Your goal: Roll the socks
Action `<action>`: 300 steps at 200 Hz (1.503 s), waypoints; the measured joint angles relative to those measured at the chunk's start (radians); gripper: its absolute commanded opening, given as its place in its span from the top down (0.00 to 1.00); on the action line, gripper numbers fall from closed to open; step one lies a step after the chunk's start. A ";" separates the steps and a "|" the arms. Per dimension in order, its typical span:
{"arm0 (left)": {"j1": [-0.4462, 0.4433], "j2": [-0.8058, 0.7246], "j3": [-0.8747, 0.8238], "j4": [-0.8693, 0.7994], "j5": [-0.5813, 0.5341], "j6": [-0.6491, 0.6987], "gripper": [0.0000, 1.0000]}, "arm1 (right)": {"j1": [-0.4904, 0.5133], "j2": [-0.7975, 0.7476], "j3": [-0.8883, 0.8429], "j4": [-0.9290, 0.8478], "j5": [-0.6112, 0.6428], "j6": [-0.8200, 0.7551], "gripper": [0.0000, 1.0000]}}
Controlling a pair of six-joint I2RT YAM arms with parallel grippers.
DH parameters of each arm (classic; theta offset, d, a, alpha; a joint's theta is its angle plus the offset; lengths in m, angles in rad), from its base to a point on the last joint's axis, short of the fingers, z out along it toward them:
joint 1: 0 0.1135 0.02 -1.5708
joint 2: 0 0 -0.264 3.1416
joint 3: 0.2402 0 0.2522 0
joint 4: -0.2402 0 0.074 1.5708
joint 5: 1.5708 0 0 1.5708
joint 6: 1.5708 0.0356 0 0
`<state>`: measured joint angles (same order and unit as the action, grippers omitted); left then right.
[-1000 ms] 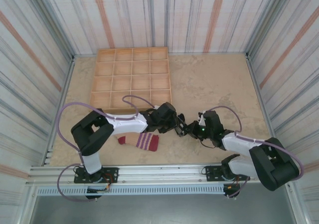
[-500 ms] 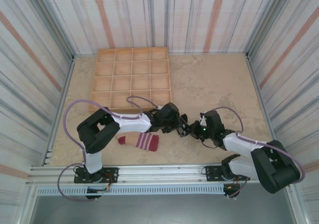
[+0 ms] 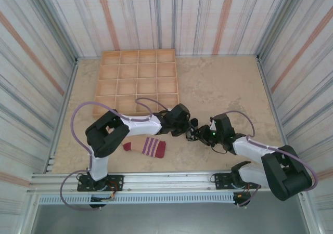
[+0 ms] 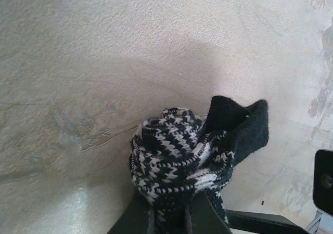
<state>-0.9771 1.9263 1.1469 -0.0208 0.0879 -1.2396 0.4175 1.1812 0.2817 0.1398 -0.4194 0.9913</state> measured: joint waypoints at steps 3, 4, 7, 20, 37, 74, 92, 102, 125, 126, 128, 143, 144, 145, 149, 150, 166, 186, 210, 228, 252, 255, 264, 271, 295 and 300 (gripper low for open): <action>0.001 0.001 0.004 -0.006 0.004 0.010 1.00 | 0.000 -0.004 0.008 -0.016 -0.001 -0.007 0.45; 0.002 0.002 0.006 -0.009 0.007 0.010 1.00 | 0.000 -0.005 0.011 -0.021 -0.001 -0.011 0.44; 0.003 0.003 0.010 -0.015 0.009 0.019 1.00 | 0.000 -0.007 0.017 -0.032 0.000 -0.011 0.43; 0.008 0.010 0.032 -0.043 0.027 0.055 1.00 | 0.000 -0.013 0.053 -0.101 -0.001 -0.040 0.40; 0.010 0.018 0.060 -0.082 0.047 0.113 1.00 | 0.000 -0.014 0.097 -0.191 -0.005 -0.080 0.37; 0.011 0.023 0.109 -0.160 0.054 0.247 1.00 | 0.000 -0.046 0.158 -0.370 -0.005 -0.133 0.32; 0.011 0.023 0.112 -0.170 0.054 0.284 1.00 | -0.001 -0.066 0.185 -0.426 -0.004 -0.148 0.31; 0.011 0.023 0.112 -0.170 0.054 0.299 1.00 | -0.006 -0.071 0.195 -0.443 -0.004 -0.159 0.30; 0.011 0.023 0.112 -0.169 0.053 0.313 1.00 | -0.029 -0.053 0.200 -0.454 -0.006 -0.183 0.25; 0.011 0.023 0.112 -0.169 0.053 0.314 1.00 | -0.029 -0.051 0.200 -0.454 -0.006 -0.184 0.25; 0.011 0.023 0.112 -0.169 0.053 0.314 1.00 | -0.031 -0.047 0.200 -0.452 -0.007 -0.185 0.25; 0.011 0.023 0.108 -0.162 0.054 0.317 1.00 | -0.040 -0.003 0.197 -0.431 -0.027 -0.200 0.24; 0.011 0.023 0.108 -0.162 0.054 0.317 1.00 | -0.040 -0.003 0.197 -0.431 -0.027 -0.200 0.24; 0.011 0.023 0.107 -0.160 0.054 0.317 1.00 | -0.040 0.000 0.196 -0.427 -0.029 -0.201 0.24; 0.011 0.023 0.106 -0.158 0.054 0.316 1.00 | -0.040 0.009 0.193 -0.416 -0.031 -0.205 0.24; 0.011 0.023 0.105 -0.157 0.054 0.316 1.00 | -0.040 0.011 0.193 -0.413 -0.032 -0.205 0.24; 0.014 0.023 0.087 -0.130 0.061 0.312 1.00 | -0.041 0.031 0.176 -0.368 -0.047 -0.217 0.24; 0.022 0.023 0.070 -0.093 0.080 0.296 1.00 | -0.045 0.048 0.167 -0.306 -0.055 -0.222 0.24; 0.027 0.024 0.063 -0.074 0.085 0.285 1.00 | -0.045 0.078 0.164 -0.250 -0.076 -0.227 0.27; 0.035 0.024 0.061 -0.071 0.085 0.278 1.00 | -0.046 0.095 0.155 -0.200 -0.086 -0.230 0.29; 0.038 0.026 0.061 -0.069 0.085 0.272 1.00 | -0.043 0.111 0.135 -0.134 -0.100 -0.230 0.39; 0.038 0.026 0.061 -0.068 0.085 0.271 1.00 | -0.042 0.114 0.133 -0.126 -0.101 -0.230 0.41; 0.038 0.026 0.061 -0.068 0.085 0.270 1.00 | -0.037 0.124 0.127 -0.103 -0.104 -0.232 0.47; 0.038 0.027 0.061 -0.068 0.084 0.270 1.00 | -0.031 0.136 0.123 -0.084 -0.105 -0.232 0.53; 0.039 0.030 0.061 -0.066 0.077 0.270 1.00 | -0.026 0.162 0.113 -0.037 -0.116 -0.220 0.72; 0.040 0.030 0.061 -0.065 0.076 0.270 0.99 | -0.026 0.166 0.113 -0.029 -0.119 -0.216 0.75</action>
<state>-0.9375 1.9564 1.2079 -0.0856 0.1635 -0.9699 0.3920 1.3472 0.3943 0.1104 -0.5385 0.7750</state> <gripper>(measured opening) 0.152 0.313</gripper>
